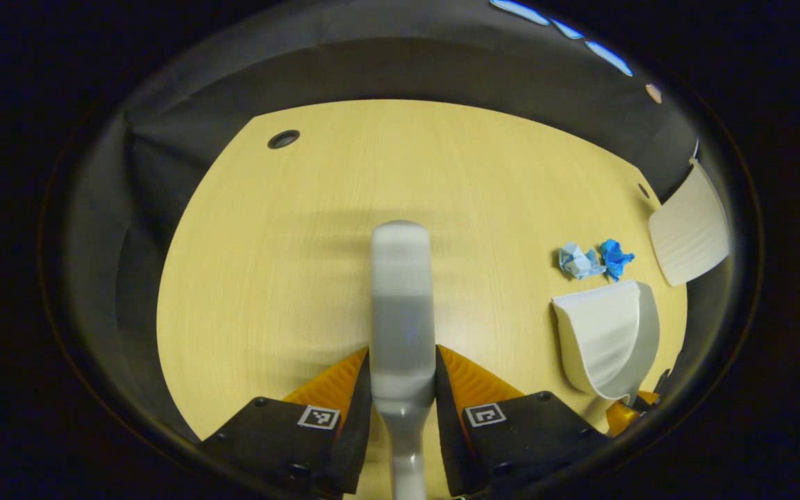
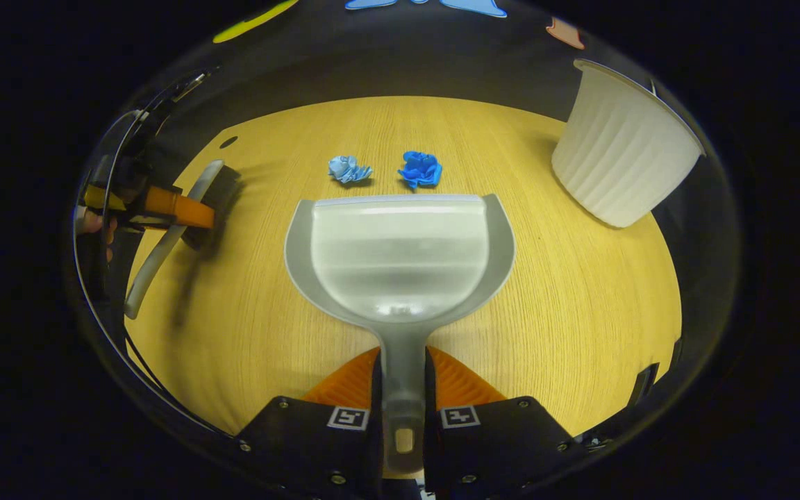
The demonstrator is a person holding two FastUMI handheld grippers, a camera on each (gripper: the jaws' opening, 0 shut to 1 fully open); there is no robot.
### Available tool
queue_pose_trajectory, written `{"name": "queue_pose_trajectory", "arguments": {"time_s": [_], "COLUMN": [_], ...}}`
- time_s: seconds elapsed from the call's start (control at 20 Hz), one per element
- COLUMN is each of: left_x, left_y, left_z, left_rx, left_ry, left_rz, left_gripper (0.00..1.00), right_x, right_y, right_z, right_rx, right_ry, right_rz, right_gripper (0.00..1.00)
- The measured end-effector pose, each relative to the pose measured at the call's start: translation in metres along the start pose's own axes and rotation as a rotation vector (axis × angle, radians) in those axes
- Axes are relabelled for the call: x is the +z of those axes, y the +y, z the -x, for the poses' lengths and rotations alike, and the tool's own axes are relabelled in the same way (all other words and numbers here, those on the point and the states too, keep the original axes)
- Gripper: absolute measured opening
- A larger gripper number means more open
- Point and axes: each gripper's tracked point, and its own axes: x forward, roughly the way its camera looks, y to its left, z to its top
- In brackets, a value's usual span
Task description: Pick up the small broom and dustpan from the desktop, sweep the trash into the dustpan with the broom, and then empty the trash into the garbage bin.
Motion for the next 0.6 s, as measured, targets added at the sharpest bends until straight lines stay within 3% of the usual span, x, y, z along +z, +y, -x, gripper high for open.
{"name": "queue_pose_trajectory", "arguments": {"time_s": [0.6], "left_x": [0.07], "left_y": [-0.067], "left_z": [-0.052], "left_rx": [-0.083], "left_ry": [0.016], "left_rz": [-0.276], "left_gripper": [0.54], "right_x": [-0.011], "right_y": [-0.001], "right_z": [0.003], "right_rx": [0.029], "right_ry": [0.046], "right_rz": [0.018], "right_gripper": [0.23]}}
